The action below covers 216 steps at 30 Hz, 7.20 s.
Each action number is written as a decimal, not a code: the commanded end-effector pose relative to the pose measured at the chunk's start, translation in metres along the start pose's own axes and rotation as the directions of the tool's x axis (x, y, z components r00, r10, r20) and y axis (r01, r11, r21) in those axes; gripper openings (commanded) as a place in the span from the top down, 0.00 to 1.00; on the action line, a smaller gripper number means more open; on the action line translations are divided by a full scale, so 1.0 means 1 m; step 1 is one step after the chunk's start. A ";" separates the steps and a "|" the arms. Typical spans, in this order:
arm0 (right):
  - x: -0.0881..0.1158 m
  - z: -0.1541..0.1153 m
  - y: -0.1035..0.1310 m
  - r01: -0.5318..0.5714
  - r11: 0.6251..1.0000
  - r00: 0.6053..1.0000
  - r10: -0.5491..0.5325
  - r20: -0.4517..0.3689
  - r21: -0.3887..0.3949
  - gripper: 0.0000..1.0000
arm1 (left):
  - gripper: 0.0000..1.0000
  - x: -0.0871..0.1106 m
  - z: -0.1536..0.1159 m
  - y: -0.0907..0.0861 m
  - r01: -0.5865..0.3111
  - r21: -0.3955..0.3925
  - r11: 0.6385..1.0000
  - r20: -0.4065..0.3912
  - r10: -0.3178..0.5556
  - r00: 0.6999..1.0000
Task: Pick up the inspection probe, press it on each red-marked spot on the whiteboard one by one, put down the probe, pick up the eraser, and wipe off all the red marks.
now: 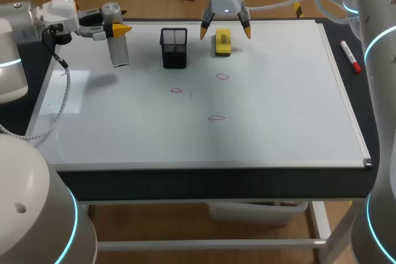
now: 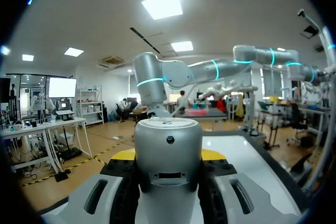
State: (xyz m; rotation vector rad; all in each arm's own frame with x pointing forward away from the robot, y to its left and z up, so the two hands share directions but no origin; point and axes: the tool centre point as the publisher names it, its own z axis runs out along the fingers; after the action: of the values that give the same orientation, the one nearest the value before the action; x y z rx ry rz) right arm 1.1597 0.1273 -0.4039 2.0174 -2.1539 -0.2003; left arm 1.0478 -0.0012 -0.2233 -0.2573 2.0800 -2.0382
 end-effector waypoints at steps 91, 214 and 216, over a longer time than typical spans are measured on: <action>0.158 -0.015 0.079 -0.730 0.652 0.668 0.744 0.011 0.204 1.00 | 1.00 0.000 0.000 -0.001 -0.001 0.000 1.000 0.001 0.001 1.000; 0.201 0.002 0.112 -0.880 0.458 0.468 0.882 0.064 0.122 1.00 | 1.00 0.117 0.125 0.033 -0.006 0.063 0.998 -0.396 0.030 0.918; 0.201 0.002 0.112 -0.880 0.458 0.468 0.882 0.064 0.122 1.00 | 1.00 0.118 0.126 0.034 -0.003 0.066 0.998 -0.401 0.029 0.916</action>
State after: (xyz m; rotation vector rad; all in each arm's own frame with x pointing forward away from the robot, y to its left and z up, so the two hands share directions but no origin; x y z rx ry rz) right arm 1.0378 -0.0655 -0.3751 0.6381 -2.9342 0.1223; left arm 0.9650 -0.1514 -0.2616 0.1909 2.2168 -2.2806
